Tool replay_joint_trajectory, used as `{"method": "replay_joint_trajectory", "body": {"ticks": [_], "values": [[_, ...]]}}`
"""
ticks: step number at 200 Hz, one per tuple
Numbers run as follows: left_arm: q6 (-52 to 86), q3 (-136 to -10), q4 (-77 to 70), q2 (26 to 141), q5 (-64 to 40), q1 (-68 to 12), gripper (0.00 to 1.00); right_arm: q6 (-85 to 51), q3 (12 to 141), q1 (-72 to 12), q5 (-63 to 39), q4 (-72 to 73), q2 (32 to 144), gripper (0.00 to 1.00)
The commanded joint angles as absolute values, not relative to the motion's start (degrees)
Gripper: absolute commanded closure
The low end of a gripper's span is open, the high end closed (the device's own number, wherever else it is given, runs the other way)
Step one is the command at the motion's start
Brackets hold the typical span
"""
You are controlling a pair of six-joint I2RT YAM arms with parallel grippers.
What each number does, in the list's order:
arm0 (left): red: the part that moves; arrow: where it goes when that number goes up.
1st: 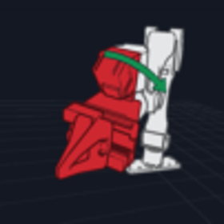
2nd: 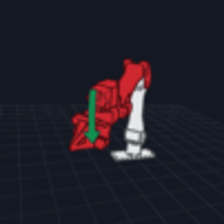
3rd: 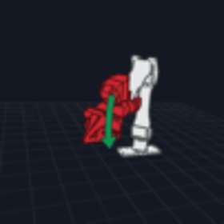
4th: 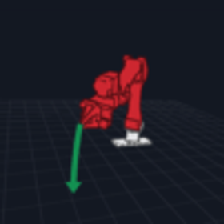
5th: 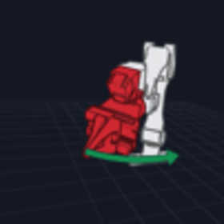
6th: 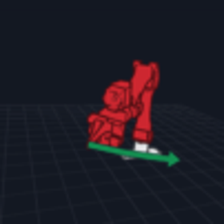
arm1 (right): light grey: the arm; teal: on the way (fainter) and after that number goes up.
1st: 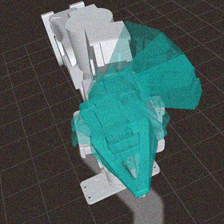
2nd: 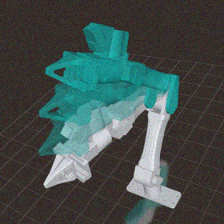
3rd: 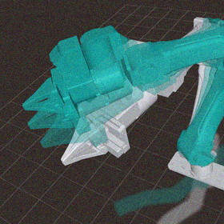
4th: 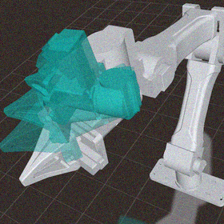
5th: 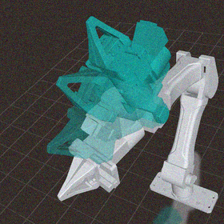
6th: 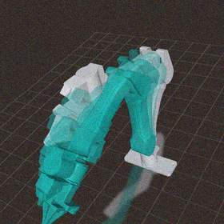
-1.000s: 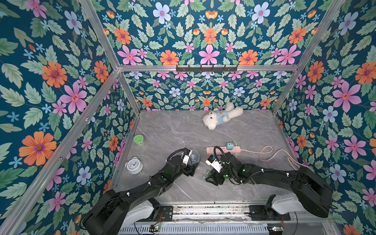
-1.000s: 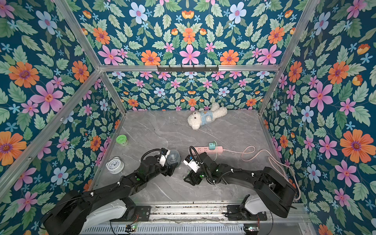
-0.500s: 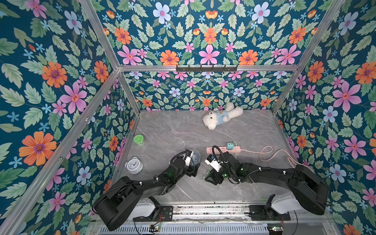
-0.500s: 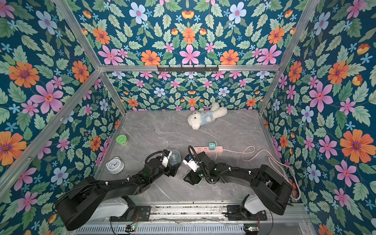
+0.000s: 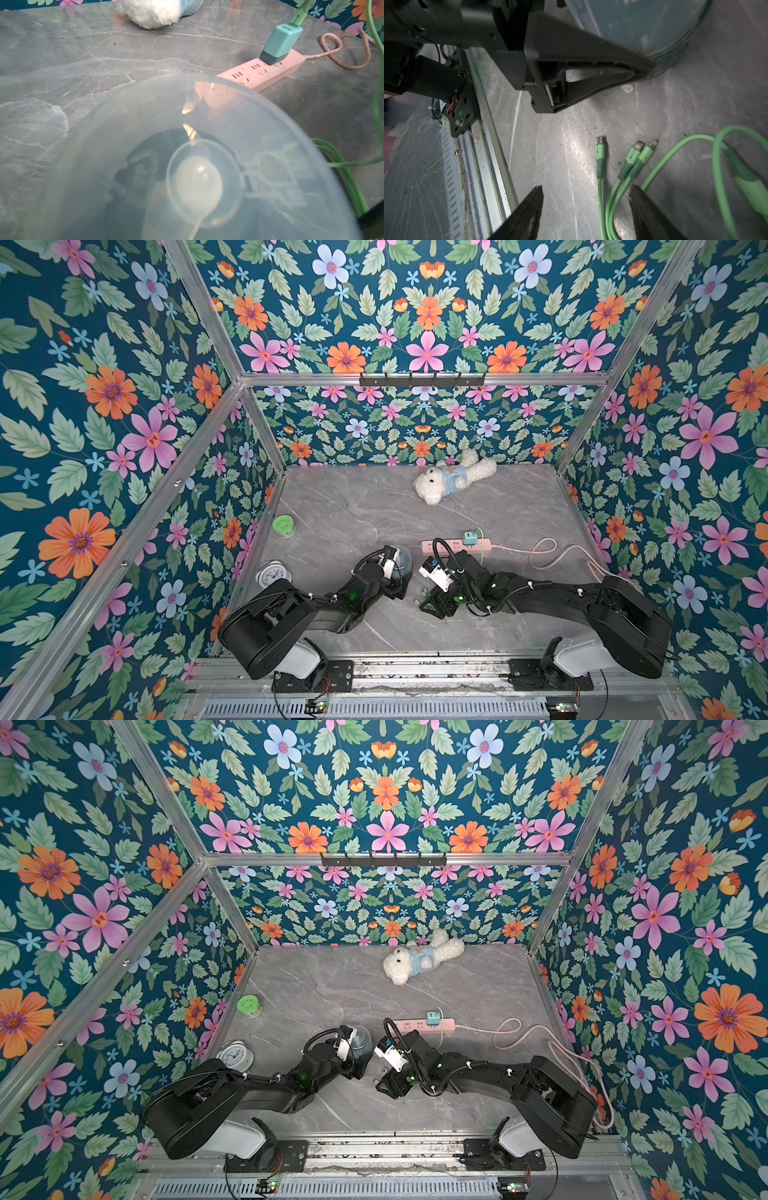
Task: Charge the cordless meat grinders
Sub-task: Pick up the cordless meat grinder at the center of the board, then pick up the charging cable from the center of the board.
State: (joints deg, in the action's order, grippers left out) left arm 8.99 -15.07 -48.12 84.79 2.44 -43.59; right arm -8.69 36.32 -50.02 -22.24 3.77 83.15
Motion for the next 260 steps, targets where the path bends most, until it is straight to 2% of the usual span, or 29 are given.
{"method": "replay_joint_trajectory", "body": {"ticks": [1, 16, 70, 94, 128, 167, 260], "values": [[9.1, -15.5, -51.5, 86.3, 1.6, -43.7, 0.12, -8.4, 36.8, -50.1, -21.9, 3.4, 83.2, 0.32], [8.7, -15.9, -51.4, 86.5, 1.1, -43.6, 0.16, -8.3, 36.8, -50.1, -21.8, 3.1, 83.1, 0.33], [8.2, -15.8, -47.7, 80.6, 1.6, -43.6, 0.19, -9.9, 36.1, -50.1, -20.4, 2.5, 83.4, 0.35], [8.1, -14.2, -46.6, 75.9, 0.2, -43.0, 0.19, -9.9, 36.3, -50.1, -21.6, 3.2, 84.2, 0.39], [9.0, -12.5, -42.4, 68.6, -4.5, -41.1, 0.20, -10.9, 37.5, -50.2, -23.1, 4.3, 85.8, 0.50], [10.7, -10.9, -38.4, 61.2, -7.3, -37.7, 0.20, -9.3, 39.2, -52.8, -17.6, 1.8, 88.1, 0.56], [12.2, -9.9, -36.0, 54.8, -11.7, -34.5, 0.19, -7.4, 44.5, -58.3, -6.8, -6.9, 94.5, 0.58]]}}
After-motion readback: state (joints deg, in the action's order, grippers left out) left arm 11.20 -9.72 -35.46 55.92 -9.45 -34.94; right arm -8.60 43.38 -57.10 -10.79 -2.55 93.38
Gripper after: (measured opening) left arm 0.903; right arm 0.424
